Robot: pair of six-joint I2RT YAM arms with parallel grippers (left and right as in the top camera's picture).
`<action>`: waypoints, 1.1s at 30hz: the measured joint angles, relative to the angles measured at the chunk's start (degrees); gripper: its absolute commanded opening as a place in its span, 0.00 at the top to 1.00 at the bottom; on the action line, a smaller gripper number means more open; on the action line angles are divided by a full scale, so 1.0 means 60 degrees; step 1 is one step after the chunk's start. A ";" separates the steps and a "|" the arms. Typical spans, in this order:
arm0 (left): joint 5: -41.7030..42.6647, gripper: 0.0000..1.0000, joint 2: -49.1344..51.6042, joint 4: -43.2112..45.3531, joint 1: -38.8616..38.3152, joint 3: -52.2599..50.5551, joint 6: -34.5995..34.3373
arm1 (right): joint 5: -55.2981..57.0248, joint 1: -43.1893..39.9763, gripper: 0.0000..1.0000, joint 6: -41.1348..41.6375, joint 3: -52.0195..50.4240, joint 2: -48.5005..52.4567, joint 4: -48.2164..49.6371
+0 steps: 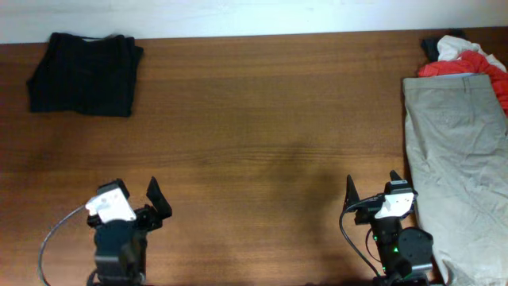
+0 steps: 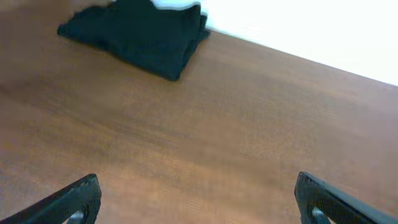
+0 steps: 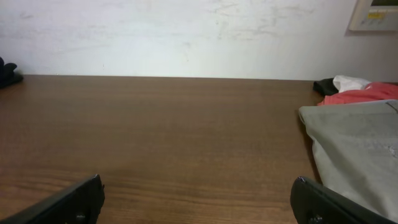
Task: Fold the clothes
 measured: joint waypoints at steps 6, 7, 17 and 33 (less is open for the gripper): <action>0.1140 0.01 -0.1570 0.4583 0.0120 -0.2761 0.1989 | 0.0000 0.0004 0.01 -0.0004 0.0000 0.0007 -0.0004; 0.1351 0.01 -0.1705 0.5082 0.0120 -0.3082 0.2262 | 0.0000 0.0000 0.01 -0.0004 0.0000 0.0007 -0.0004; 0.1851 0.01 -0.3100 0.3945 0.0302 -0.3738 0.2962 | 0.0000 0.0000 0.01 -0.0004 0.0000 0.0007 -0.0004; 0.1872 0.01 -0.3100 0.3945 0.0317 -0.3738 0.2991 | 0.0000 0.0004 0.01 -0.0007 0.0000 0.0007 -0.0004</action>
